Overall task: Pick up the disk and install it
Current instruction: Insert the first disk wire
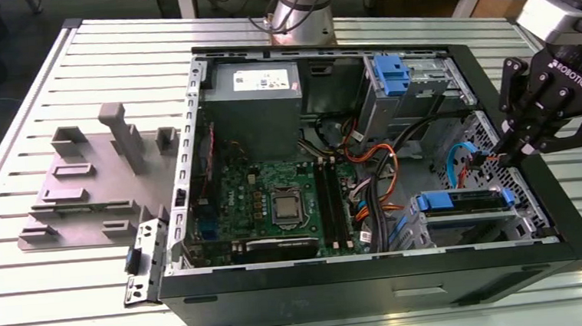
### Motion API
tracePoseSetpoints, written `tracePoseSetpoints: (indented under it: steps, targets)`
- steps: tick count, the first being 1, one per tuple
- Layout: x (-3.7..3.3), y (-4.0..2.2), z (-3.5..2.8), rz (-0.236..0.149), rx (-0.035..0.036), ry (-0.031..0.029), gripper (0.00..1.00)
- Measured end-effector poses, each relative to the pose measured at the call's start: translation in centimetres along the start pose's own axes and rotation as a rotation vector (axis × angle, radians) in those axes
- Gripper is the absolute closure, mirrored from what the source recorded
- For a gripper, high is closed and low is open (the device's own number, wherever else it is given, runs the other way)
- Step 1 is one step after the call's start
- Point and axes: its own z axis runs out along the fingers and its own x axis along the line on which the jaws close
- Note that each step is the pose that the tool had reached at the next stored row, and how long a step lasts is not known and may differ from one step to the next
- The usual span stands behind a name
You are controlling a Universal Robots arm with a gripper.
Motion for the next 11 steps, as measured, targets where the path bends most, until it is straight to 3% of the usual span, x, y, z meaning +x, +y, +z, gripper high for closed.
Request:
tracePoseSetpoints:
  steps: [4,11]
  targets:
    - [-0.03,-0.05,0.03,0.0,-0.0026,0.0039,0.75]
    - [-0.03,-0.06,0.03,0.0,-0.0027,0.0048,0.75]
